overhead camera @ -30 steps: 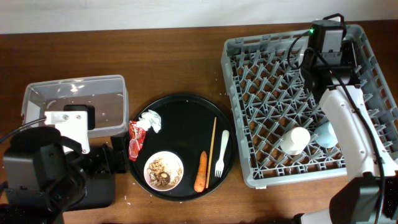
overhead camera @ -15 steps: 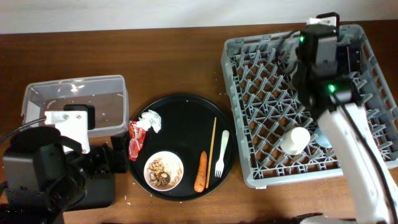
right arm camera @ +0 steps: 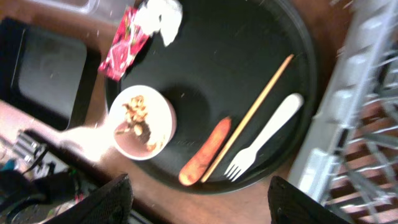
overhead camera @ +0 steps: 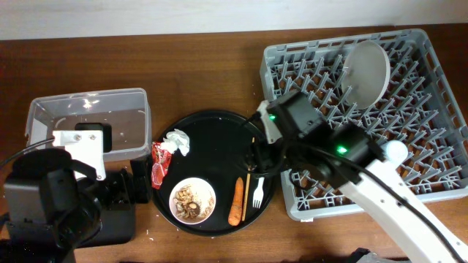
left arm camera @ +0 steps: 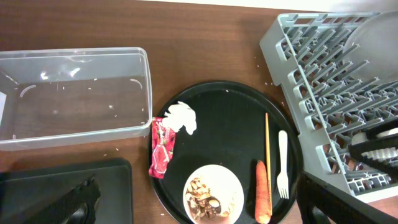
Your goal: Sort waste into correct bins and load items into the dishwasher rack
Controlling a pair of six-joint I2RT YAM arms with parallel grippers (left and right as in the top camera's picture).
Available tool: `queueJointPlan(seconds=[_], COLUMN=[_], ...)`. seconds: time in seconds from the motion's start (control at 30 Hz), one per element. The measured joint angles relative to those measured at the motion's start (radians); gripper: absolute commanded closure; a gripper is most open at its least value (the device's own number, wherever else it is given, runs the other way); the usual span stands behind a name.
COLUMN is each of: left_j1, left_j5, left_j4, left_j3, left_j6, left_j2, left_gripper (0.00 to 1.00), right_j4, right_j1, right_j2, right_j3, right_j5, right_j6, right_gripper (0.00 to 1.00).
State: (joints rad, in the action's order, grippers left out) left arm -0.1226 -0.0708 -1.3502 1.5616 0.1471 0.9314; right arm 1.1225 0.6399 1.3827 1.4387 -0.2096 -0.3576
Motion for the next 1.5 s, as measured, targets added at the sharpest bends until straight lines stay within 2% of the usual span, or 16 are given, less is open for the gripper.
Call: queueJointPlan(seconds=[0.17,0.27,0.4,0.47,0.6,0.63,0.67,0.77,0.83,0.9,1.0,1.1,1.13,1.23,1.33,1.5], left_j1=[0.0,0.0,-0.01,-0.011,-0.011,-0.011,-0.011,-0.023,-0.075,-0.083,-0.061,-0.06,-0.059,-0.06,-0.06,-0.06], left_j5=[-0.115,-0.224,-0.235,-0.197,-0.127,-0.117,-0.111,-0.172,-0.203,-0.202,-0.151,-0.092,-0.084,-0.074,-0.074,-0.074], left_j4=[-0.024,-0.134,-0.148,-0.12,-0.085,-0.113,-0.158,-0.166,-0.114,-0.08,-0.08,-0.082,-0.097,-0.141,-0.154,-0.154], left_j3=[0.0,-0.006,-0.057,-0.069,0.042,0.077,0.082,-0.023,-0.189,-0.261,-0.119,0.042,0.047,0.048,0.048,0.048], left_j6=[0.0,0.0,-0.016,-0.015,-0.011,-0.011,-0.011,-0.007,-0.007,-0.006,-0.005,0.0,0.0,0.0,0.0,0.0], left_j2=[0.001,0.039,0.096,0.121,0.124,0.122,0.117,0.109,0.126,0.138,0.136,0.104,0.093,0.092,0.099,0.099], left_gripper=[0.01,0.04,0.01,0.01,0.01,0.05,0.16,0.21,0.22,0.21,0.01,0.01,0.01,0.01,0.01,0.01], right_j4=[-0.003,0.0,0.106,0.201,0.19,0.149,0.113,0.096,0.096,0.143,0.13,-0.017,-0.091,-0.226,-0.236,-0.242], right_j1=[0.02,-0.143,-0.283,-0.212,-0.014,0.003,0.005,-0.074,-0.179,-0.194,-0.053,0.077,0.084,0.082,0.06,0.003], right_j2=[0.105,-0.04,-0.316,-0.296,-0.084,-0.052,-0.044,-0.092,-0.169,-0.197,-0.068,0.217,0.305,0.519,0.613,0.618], right_j3=[-0.033,-0.034,-0.031,-0.032,-0.107,-0.109,-0.111,-0.103,-0.087,-0.077,-0.077,-0.079,-0.082,-0.082,-0.084,-0.084], right_j5=[-0.056,-0.063,-0.066,-0.066,-0.025,-0.006,0.014,0.038,0.039,0.013,0.031,0.142,0.163,0.195,0.218,0.222], right_j6=[-0.058,-0.099,-0.111,-0.106,-0.126,-0.137,-0.15,-0.17,-0.167,-0.154,-0.173,-0.235,-0.265,-0.328,-0.378,-0.4], right_gripper=[0.36,0.29,0.41,0.43,0.43,0.43,0.43,0.4,0.47,0.54,0.57,0.64,0.68,0.68,0.68,0.73])
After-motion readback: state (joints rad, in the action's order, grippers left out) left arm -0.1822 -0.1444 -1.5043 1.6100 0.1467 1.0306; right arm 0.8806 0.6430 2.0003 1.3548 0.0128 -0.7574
